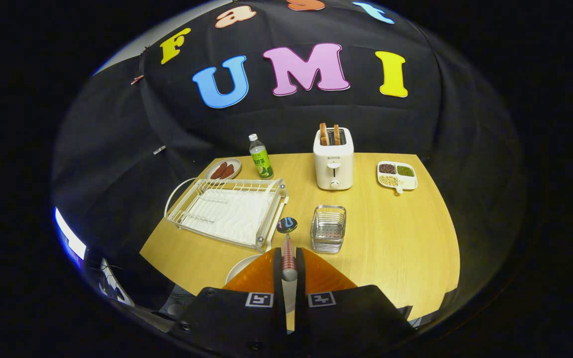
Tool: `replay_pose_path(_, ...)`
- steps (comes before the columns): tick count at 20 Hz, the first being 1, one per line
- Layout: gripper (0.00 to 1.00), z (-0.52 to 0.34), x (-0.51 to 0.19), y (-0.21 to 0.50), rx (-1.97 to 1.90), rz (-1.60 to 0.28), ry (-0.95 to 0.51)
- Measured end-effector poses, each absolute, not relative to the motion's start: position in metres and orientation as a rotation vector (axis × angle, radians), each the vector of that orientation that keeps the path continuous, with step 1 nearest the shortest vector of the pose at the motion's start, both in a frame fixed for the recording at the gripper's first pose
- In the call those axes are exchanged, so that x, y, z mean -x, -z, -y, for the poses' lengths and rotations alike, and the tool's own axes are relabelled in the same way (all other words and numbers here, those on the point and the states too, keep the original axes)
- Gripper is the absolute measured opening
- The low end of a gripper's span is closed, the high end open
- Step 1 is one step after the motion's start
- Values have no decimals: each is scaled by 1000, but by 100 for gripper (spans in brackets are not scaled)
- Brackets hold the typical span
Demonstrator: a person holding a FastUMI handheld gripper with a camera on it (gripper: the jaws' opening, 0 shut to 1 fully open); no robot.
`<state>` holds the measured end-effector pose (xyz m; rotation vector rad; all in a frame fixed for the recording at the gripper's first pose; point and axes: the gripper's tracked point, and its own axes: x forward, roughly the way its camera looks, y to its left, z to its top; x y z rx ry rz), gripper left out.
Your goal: Take the plate from the dish rack, then take the spoon from the basket and place it into the plate.
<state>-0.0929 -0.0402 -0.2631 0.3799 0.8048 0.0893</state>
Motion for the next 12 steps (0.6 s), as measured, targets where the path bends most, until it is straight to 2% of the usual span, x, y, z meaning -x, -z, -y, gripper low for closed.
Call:
replay_pose_path(6, 10, -9, 130, 308, -348, -926, -132)
replay_pose_path(12, 11, -43, 137, 356, -388, -1012, -108)
